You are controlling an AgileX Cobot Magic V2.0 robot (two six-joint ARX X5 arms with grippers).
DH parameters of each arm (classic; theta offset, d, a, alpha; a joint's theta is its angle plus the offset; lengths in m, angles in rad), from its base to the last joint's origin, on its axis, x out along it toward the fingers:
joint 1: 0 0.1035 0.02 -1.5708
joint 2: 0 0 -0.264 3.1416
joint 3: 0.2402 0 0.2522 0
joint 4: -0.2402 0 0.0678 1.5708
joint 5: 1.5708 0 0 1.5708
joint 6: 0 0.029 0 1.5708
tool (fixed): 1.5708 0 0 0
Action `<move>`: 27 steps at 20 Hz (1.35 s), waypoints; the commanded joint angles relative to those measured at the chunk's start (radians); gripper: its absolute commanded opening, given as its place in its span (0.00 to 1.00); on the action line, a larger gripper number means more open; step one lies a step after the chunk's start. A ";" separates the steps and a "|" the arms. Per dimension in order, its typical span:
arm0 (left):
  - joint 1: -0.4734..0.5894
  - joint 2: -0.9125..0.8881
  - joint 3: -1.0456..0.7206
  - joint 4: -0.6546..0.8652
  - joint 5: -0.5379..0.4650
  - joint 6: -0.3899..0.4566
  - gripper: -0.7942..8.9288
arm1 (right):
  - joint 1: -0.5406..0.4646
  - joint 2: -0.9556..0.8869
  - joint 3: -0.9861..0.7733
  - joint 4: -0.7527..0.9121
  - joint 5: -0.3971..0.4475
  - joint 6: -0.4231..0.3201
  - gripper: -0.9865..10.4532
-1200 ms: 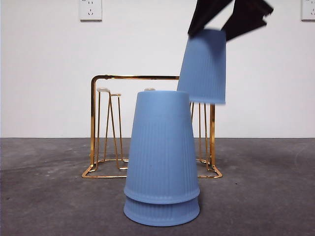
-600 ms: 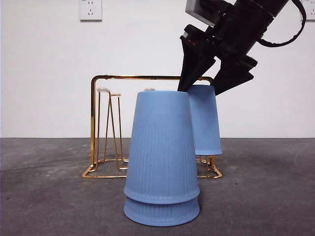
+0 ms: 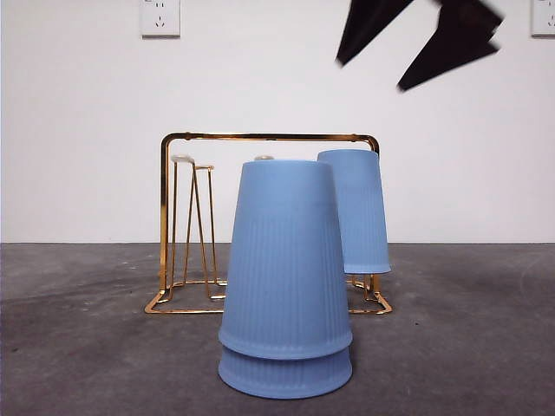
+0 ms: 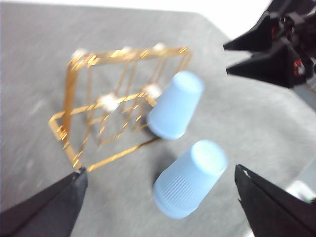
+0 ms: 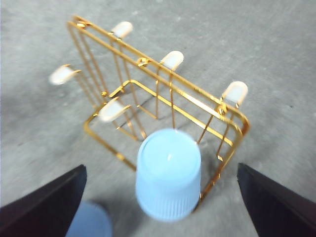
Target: Pick the top cup and place it on cupholder, pick up the mid cup and place it on cupholder, last pick the bottom cup and place it on cupholder.
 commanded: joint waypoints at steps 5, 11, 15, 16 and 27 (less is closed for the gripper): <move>-0.239 0.199 0.065 0.108 -0.119 -0.006 0.57 | 0.006 -0.185 0.014 -0.188 -0.002 0.007 0.51; -0.542 0.449 0.103 0.235 -0.340 0.003 0.63 | 0.006 -0.269 0.012 -0.320 -0.002 0.007 0.51; -0.652 0.596 0.103 0.304 -0.422 0.021 0.63 | 0.006 -0.301 0.011 -0.379 -0.002 0.006 0.51; -0.667 0.623 0.103 0.319 -0.426 0.026 0.63 | 0.006 -0.308 0.008 -0.384 -0.002 0.006 0.51; -0.719 0.824 0.103 0.370 -0.517 0.041 0.63 | 0.006 -0.444 -0.169 -0.365 -0.002 0.034 0.51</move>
